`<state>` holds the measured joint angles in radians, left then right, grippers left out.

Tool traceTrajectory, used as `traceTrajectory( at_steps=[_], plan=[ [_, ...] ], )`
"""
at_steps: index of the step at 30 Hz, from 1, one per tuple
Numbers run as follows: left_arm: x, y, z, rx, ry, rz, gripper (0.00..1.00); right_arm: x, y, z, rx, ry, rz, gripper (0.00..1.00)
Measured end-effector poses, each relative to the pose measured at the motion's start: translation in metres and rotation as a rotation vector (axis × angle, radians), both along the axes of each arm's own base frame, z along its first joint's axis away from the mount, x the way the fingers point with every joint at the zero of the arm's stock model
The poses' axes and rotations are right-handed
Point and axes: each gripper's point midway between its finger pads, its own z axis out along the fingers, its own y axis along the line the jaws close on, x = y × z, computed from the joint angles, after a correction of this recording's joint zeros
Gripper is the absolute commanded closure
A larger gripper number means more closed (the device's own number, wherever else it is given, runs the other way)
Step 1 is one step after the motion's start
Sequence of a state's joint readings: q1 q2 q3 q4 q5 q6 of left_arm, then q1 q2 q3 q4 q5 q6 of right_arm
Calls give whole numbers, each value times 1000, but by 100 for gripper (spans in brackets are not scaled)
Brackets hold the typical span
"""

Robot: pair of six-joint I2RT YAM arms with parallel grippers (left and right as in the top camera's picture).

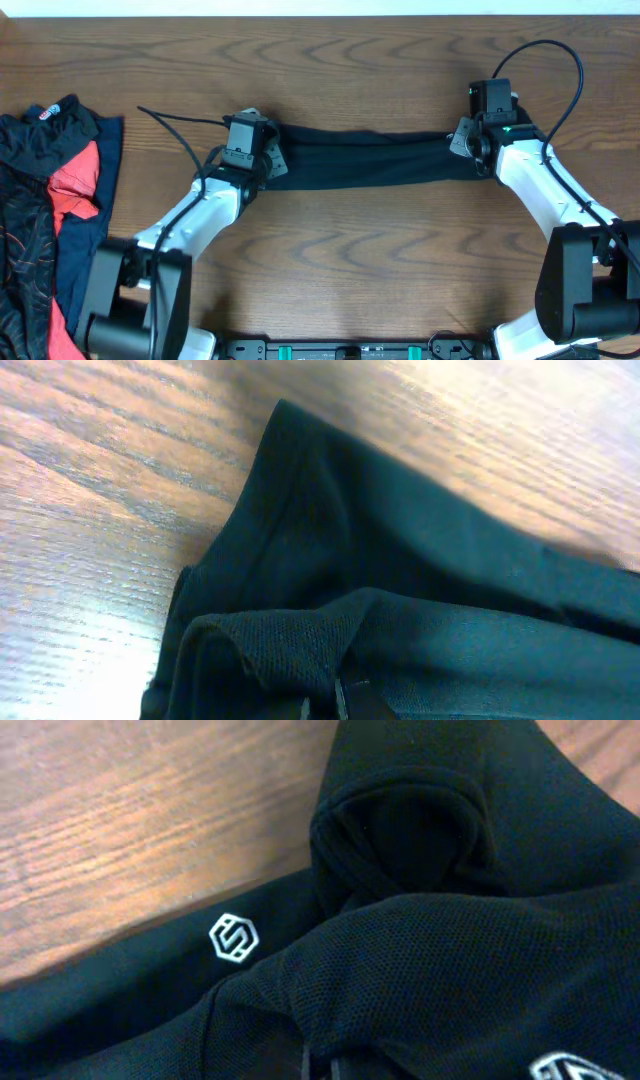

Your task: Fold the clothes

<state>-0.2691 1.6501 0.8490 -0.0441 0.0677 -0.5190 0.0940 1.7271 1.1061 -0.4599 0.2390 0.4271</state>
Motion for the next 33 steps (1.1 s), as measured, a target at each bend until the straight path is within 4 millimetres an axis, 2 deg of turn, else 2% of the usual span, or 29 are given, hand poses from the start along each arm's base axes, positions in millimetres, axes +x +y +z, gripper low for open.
traceTrajectory(
  at_steps=[6, 12, 16, 17, 19, 23, 26, 29, 30, 33],
  plan=[
    [4, -1, -16, 5, 15, 1, 94, 7, 1, -3, -14, -11, 29, 99],
    [15, -4, -9, -10, -39, 1, 94, 13, 1, -29, -19, 19, 41, 99],
    [15, -3, -9, -10, -39, 2, 94, 16, 2, -44, -18, 32, 45, 89],
    [15, -3, -9, -9, -38, 2, 94, 18, 2, -43, -17, 27, 46, 91],
    [13, -3, -11, -7, -28, 2, 93, 22, 2, -41, -18, 9, 51, 98],
    [9, -2, -14, -1, -5, 1, 93, 33, 4, -33, -22, -27, 70, 98],
    [6, -1, -16, 2, 8, 1, 93, 47, 5, -19, -32, -68, 91, 98],
    [5, -1, -17, 4, 14, 1, 93, 65, 7, 2, -41, -126, 113, 93],
    [5, -1, -17, 4, 14, 1, 93, 72, 8, 12, -47, -151, 124, 86],
    [5, -1, -18, 4, 15, 1, 93, 83, 9, 26, -55, -190, 136, 81]
  ],
)
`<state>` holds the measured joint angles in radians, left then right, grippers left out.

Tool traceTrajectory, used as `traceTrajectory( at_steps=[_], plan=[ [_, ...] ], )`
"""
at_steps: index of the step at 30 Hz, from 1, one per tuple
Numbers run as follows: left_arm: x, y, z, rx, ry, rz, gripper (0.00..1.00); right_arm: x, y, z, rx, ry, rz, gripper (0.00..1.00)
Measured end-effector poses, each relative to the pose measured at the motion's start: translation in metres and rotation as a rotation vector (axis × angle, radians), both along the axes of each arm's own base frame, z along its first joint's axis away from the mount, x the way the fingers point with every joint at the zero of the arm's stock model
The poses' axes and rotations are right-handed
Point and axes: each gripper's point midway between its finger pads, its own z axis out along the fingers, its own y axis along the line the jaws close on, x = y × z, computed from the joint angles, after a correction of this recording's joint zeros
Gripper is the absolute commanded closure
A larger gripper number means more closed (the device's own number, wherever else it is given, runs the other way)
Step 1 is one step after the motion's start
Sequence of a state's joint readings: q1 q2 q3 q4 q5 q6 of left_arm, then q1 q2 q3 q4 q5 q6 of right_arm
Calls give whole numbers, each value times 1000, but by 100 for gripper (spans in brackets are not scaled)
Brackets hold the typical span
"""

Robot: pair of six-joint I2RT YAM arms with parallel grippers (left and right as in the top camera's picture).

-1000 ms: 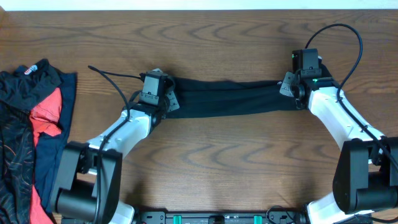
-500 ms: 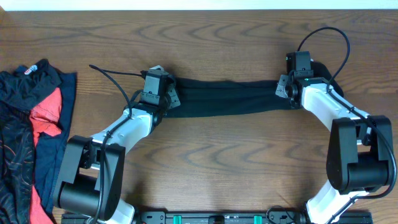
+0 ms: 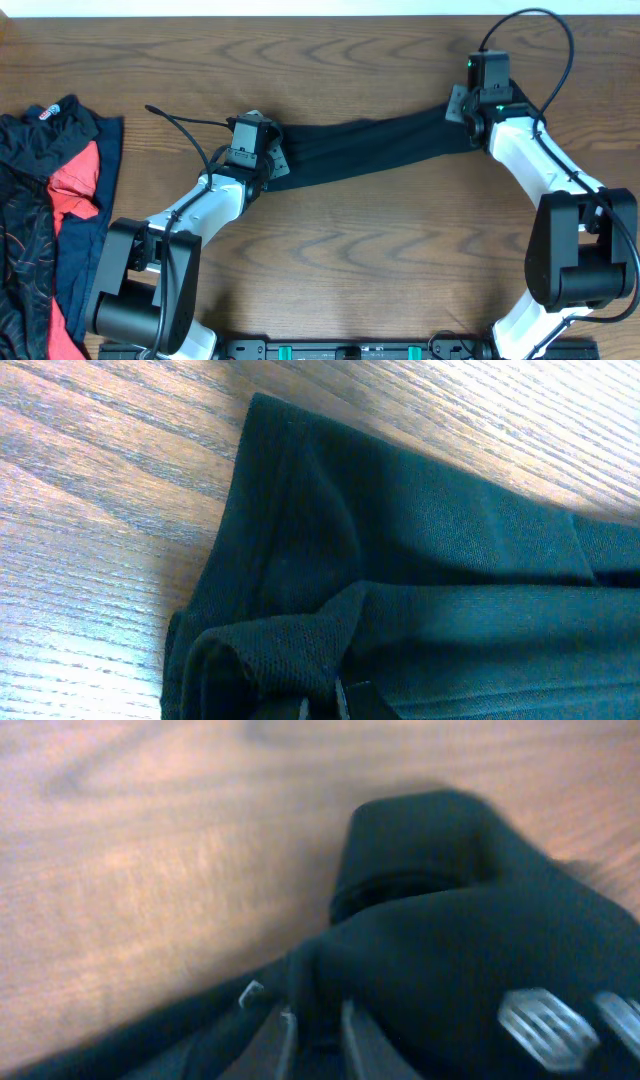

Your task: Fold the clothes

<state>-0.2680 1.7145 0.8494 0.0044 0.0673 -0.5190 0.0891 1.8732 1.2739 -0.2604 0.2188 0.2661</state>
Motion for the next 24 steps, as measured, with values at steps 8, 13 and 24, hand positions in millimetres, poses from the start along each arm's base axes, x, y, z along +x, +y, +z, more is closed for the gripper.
traceTrajectory(
  at_steps=[8, 13, 24],
  plan=[
    [-1, 0, 0, 1, 3, 0, 90, 3, -1, 4, -24, -8, 22, 37],
    [-2, 1, -2, 5, 10, -4, 67, 3, -2, 3, -33, -1, 27, 1],
    [14, 4, 10, -3, -66, 1, 45, -18, -21, -13, -29, 107, 1, 1]
  ],
)
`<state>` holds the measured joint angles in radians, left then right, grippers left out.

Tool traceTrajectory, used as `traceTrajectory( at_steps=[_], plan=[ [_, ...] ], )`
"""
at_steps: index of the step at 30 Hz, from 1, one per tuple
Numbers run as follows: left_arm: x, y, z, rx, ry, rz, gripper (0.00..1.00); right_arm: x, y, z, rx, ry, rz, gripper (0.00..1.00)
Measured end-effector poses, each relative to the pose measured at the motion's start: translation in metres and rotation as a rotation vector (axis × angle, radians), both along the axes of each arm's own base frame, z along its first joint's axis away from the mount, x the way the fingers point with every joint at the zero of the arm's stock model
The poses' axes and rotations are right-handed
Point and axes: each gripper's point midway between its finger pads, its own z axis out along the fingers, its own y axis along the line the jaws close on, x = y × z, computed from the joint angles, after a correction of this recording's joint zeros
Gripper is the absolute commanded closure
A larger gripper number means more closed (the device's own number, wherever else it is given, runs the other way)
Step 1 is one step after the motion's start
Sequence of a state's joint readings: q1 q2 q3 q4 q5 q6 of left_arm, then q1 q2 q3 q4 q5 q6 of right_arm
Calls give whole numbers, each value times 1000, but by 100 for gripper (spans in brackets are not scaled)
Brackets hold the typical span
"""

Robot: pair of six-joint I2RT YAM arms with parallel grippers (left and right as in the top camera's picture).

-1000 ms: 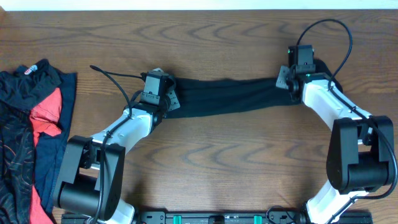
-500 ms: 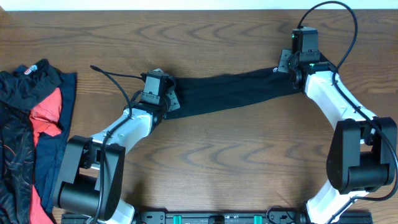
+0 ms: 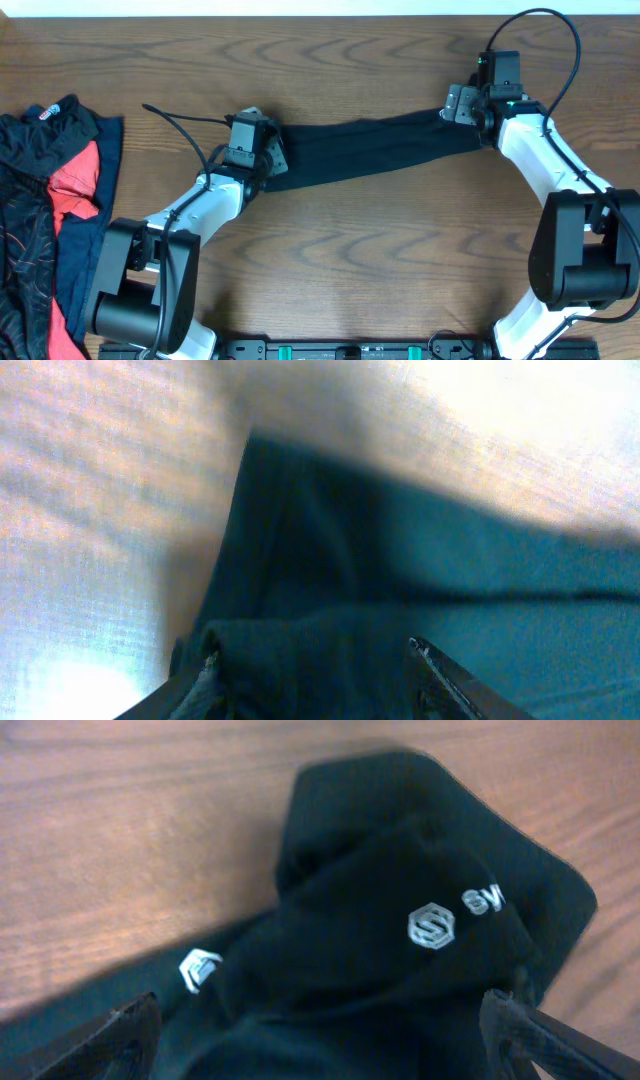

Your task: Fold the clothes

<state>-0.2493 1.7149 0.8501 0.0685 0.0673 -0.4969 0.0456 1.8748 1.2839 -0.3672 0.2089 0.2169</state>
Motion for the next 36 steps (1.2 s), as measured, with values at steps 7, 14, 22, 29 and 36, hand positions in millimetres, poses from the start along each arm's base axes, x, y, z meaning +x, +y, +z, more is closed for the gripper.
traceTrajectory(
  at_steps=[7, 14, 22, 29, 36],
  plan=[
    [27, 23, 20, -25, -114, 65, 39, -9, -1, -6, 4, 45, 1, 1],
    [33, 30, 25, -77, -131, 75, 66, -13, 0, -9, 6, 67, 3, 1],
    [14, -25, 32, -328, -60, -113, 87, -16, 4, -11, 29, 81, 18, 1],
    [-24, -77, 37, -481, 81, -236, 79, -16, 7, -12, 43, 82, 27, 1],
    [-68, -73, 3, -399, 309, -188, 74, -16, 7, -12, 45, 84, 27, 1]
  ],
)
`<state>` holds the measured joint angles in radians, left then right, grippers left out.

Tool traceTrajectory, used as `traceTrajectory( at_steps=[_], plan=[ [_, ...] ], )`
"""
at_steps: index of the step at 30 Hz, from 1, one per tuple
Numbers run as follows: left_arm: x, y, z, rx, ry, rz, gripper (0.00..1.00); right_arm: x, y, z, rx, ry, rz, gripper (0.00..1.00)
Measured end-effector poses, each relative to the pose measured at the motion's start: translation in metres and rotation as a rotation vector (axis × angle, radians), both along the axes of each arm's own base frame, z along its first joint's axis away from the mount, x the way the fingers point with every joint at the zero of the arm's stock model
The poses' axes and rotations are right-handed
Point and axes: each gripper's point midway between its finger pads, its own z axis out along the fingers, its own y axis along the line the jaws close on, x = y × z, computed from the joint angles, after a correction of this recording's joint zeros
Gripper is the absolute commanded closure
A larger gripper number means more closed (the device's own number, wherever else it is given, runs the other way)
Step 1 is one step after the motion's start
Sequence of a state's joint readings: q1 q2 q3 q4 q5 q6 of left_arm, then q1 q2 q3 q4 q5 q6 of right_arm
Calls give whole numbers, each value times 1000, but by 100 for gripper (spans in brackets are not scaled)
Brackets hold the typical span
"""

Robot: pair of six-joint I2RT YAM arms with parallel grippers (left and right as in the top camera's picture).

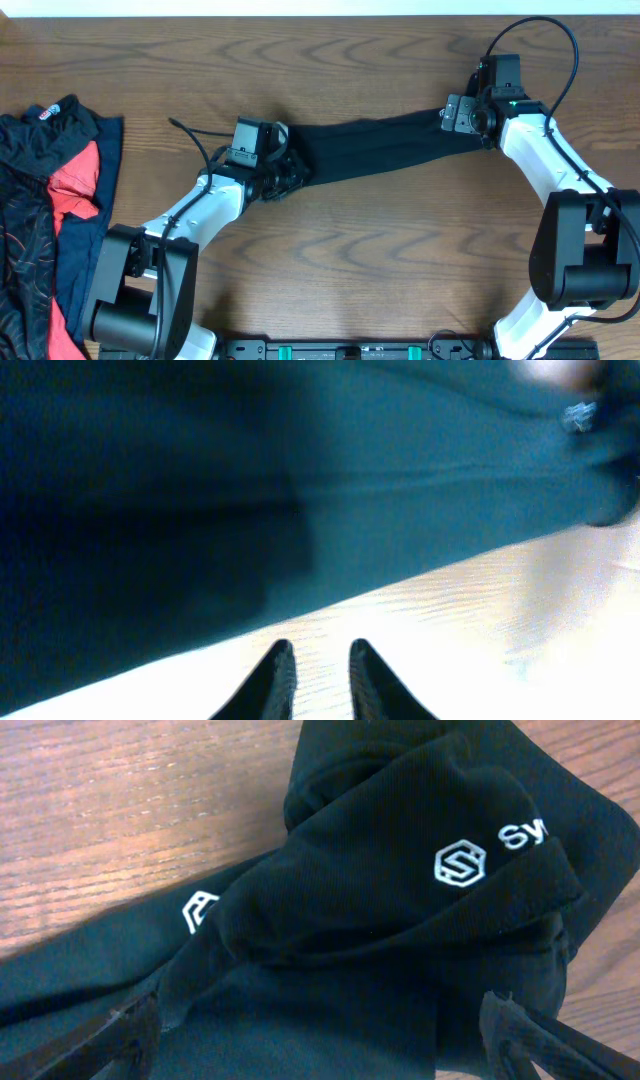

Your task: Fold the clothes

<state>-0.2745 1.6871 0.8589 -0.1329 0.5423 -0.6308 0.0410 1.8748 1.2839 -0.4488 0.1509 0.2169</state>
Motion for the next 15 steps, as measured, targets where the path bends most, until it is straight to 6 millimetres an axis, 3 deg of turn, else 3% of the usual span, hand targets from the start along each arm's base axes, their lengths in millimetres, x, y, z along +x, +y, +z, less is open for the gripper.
traceTrajectory(
  at_steps=[4, 9, 11, 15],
  plan=[
    [-2, 26, -15, 136, 23, 53, 72, 0, -1, 0, 1, 2, -3, 1],
    [26, 58, -14, 248, -76, 158, 72, -1, -3, 0, 2, 4, -5, 1],
    [36, 64, -11, 259, -113, 186, 64, -1, -2, 0, 2, 3, -4, 1],
    [52, 68, -2, 267, -187, 211, 64, 4, -2, 2, -5, -17, 10, 1]
  ],
)
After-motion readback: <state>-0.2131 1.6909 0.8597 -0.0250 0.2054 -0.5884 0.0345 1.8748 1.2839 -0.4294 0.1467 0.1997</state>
